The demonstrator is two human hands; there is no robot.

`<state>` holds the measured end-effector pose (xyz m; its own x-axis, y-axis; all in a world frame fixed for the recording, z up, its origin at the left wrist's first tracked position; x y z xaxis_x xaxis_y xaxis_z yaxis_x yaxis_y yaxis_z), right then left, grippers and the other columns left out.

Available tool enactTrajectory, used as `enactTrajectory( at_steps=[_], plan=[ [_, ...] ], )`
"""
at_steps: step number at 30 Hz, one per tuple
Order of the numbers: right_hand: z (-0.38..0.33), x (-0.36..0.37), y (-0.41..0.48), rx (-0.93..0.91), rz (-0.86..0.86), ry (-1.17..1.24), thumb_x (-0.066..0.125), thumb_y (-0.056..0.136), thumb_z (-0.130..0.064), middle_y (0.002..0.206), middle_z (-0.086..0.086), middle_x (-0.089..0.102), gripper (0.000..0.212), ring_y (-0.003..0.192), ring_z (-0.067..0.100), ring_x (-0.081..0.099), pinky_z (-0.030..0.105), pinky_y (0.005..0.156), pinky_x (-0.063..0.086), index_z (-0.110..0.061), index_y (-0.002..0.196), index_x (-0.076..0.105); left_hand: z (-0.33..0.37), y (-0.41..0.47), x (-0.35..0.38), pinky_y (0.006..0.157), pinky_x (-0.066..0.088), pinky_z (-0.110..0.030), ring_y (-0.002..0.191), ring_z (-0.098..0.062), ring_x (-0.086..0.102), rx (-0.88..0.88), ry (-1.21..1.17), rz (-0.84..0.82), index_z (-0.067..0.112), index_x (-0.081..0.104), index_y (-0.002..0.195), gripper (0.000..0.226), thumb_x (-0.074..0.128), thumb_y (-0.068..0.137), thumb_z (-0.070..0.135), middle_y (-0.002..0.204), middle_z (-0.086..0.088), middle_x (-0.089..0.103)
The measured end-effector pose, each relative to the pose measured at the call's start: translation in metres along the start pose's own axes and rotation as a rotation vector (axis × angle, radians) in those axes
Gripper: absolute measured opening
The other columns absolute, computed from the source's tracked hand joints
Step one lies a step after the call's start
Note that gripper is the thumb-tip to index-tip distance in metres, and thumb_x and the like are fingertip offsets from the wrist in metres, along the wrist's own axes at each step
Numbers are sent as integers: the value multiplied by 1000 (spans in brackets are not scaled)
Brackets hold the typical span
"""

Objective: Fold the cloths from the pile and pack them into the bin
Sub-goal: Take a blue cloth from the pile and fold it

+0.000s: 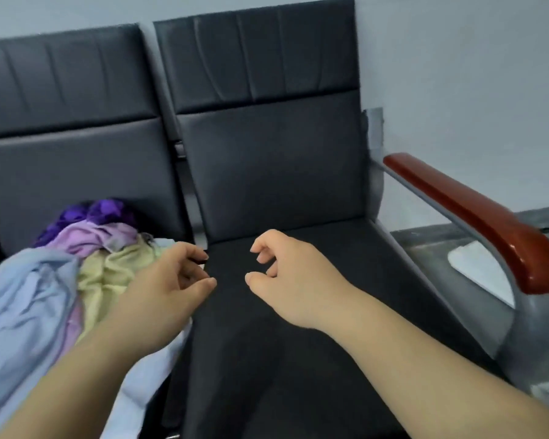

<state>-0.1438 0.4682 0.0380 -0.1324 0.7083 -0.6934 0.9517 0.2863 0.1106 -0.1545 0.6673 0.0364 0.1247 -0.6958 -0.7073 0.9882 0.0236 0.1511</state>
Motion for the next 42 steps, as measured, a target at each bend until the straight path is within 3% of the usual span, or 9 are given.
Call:
enactTrajectory(
  at_steps=[7,12,16,18,22,27,32,39,42],
  plan=[
    [-89,133,91,-73,-219,-56,65,94,-39,120,-12,61,31,105,13,61,37,95,54,-30,124,60,-150,-4,-126,85,43,-30,98,-17,63,-286,146,228,29,58,114,32,75,87,29,116,7,65],
    [-138,212,149,-66,-283,-45,67,92,-38,122,-3,67,34,110,22,63,39,98,53,-21,121,66,-219,-6,-170,99,48,-46,112,-27,59,-452,233,374,28,55,134,52,72,87,42,137,-3,46],
    [-167,257,177,-114,-324,-67,68,91,-34,128,2,66,38,114,24,62,37,99,51,-16,125,65,-250,1,-167,91,50,-43,113,-31,58,-575,288,329,25,48,139,62,73,85,44,134,-6,48],
    [-169,273,181,-103,-357,-78,66,93,-28,127,7,66,38,116,26,61,36,98,50,-10,126,64,-263,2,-163,75,46,-37,99,-28,61,-631,278,346,22,54,123,43,71,88,39,117,-4,60],
    [-154,284,181,-50,-402,37,69,91,-25,121,0,64,46,106,18,63,31,91,51,-20,134,54,-262,5,-166,54,32,-31,69,-17,54,-564,269,449,16,57,87,15,57,98,26,75,0,61],
    [-124,261,163,145,-450,491,70,92,-7,123,-2,60,60,97,21,72,32,76,55,-29,143,48,-200,9,-168,57,37,-14,54,-5,42,-240,59,521,13,54,85,14,59,96,19,66,4,53],
    [-116,228,122,59,-748,711,66,92,10,123,-4,72,76,100,9,70,22,73,54,-43,142,47,-139,5,-128,65,49,-28,67,-11,56,-85,-494,290,5,57,95,14,60,99,19,71,-3,63],
    [-89,182,84,123,-725,529,74,93,-10,96,14,74,21,84,16,66,27,79,55,-8,113,71,-116,7,-94,53,39,-26,57,-13,47,-143,-750,294,17,54,98,8,61,99,12,67,-1,55],
    [-73,149,74,192,-704,651,71,94,-13,81,7,69,12,68,12,61,24,65,53,-7,105,71,-112,8,-79,58,44,-28,64,-12,60,-170,-748,229,26,59,114,22,65,96,15,80,0,70]
  ],
)
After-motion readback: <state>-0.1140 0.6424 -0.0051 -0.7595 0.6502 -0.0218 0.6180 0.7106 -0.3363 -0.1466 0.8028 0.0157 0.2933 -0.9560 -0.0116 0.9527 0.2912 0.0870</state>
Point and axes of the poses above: each hand's wrist, its own y-axis towards the middle knuckle, its own x-axis out of the palm, z = x × y, the point moved 6 cm from there along y, towards the middle knuckle
